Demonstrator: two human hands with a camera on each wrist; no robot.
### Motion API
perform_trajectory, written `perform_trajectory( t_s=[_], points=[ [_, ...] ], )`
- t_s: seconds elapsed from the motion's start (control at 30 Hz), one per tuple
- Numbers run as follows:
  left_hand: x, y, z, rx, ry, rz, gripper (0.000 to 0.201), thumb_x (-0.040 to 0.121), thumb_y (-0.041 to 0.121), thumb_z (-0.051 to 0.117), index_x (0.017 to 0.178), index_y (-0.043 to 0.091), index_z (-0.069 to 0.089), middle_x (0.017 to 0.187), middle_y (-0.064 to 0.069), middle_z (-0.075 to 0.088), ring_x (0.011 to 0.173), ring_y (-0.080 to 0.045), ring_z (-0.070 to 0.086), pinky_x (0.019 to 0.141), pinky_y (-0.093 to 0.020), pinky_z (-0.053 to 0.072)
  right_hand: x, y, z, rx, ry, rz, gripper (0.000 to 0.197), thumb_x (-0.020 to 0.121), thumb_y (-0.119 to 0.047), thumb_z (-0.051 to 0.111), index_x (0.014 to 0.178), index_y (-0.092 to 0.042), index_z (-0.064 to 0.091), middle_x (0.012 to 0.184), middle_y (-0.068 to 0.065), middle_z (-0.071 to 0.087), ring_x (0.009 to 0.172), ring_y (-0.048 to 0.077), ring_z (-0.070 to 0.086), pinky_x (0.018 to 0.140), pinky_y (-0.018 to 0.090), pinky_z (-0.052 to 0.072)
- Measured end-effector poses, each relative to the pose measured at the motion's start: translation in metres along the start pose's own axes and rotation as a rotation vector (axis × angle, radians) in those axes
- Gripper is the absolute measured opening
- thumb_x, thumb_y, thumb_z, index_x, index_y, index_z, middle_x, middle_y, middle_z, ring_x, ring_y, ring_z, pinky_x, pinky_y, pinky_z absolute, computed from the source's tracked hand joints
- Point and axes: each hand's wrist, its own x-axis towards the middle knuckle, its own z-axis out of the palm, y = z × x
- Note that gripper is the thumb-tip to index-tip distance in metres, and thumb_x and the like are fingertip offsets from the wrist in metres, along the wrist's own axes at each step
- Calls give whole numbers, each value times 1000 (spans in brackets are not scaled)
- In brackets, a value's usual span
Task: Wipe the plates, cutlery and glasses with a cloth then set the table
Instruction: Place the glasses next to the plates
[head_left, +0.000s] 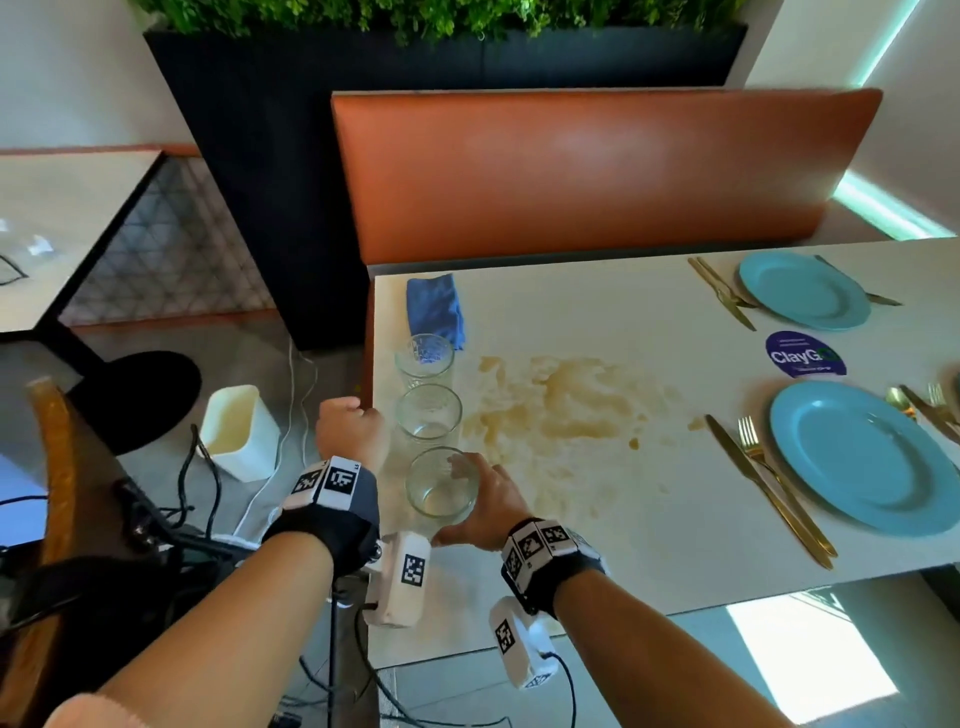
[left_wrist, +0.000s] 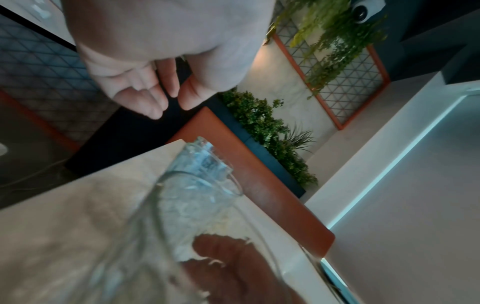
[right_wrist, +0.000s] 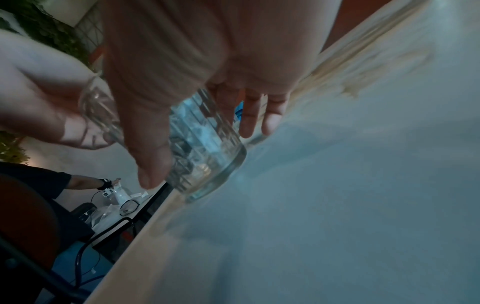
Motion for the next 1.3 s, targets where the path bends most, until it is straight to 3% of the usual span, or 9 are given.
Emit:
perform_trajectory(
  t_s=[0.23,0.37,0.47,0.53,0.67,0.73,0.83,1.07,1.3],
  points=[
    [13,-30,12,105,-256,-68,51,85,0,53,135,9,42,133,-11,52,121,-30,50,88,-28,39,2,9,-13,-8,86,-3,88,57,-27,85,133,-24,39,122,6,48,115,21,48,98,25,39],
    [10,-34,26,98,-422,-66,84,70,10,78,142,16,35,142,-5,46,130,-27,45,105,-31,40,-1,16,-45,-37,148,33,89,60,-27,84,135,-22,37,122,7,47,116,23,46,100,26,38],
    [3,-30,38,122,-399,-11,95,48,29,88,132,23,44,132,-6,54,127,-31,48,105,-39,44,-2,23,-66,-78,194,57,86,62,-28,82,135,-20,37,124,5,51,120,22,42,100,25,36],
    [0,-30,46,93,-357,3,93,57,22,88,137,22,41,133,-9,52,128,-31,46,106,-38,43,-3,27,-77,-72,224,76,83,63,-27,82,134,-19,39,124,3,52,120,21,42,100,24,35],
    [-8,-33,56,105,-280,92,83,52,31,83,127,21,49,123,-9,59,120,-31,53,99,-39,48,-7,39,-93,-47,277,110,80,64,-27,82,132,-21,40,123,4,50,119,21,43,99,25,36],
    [-15,-37,60,187,-250,130,65,62,26,79,121,16,52,119,-13,58,119,-34,49,100,-40,46,-8,46,-99,-34,292,140,81,64,-29,82,132,-21,40,124,5,50,119,21,44,99,26,36],
    [-30,-34,68,224,-280,226,67,64,28,79,123,13,52,118,-12,56,121,-33,41,98,-36,45,-14,57,-115,7,340,167,81,61,-31,84,130,-21,42,123,3,53,117,20,46,96,23,36],
    [-74,44,133,96,-479,413,78,62,27,84,131,18,48,124,-11,50,125,-25,35,94,-27,39,-34,97,-204,112,557,276,77,55,-34,85,122,-23,49,117,2,59,111,22,55,94,31,46],
    [-124,147,229,6,-633,564,87,49,39,86,126,19,51,123,-8,54,122,-24,44,95,-27,41,-58,165,-335,105,743,387,73,62,-34,82,124,-17,49,119,6,62,110,23,56,90,27,44]
  ],
)
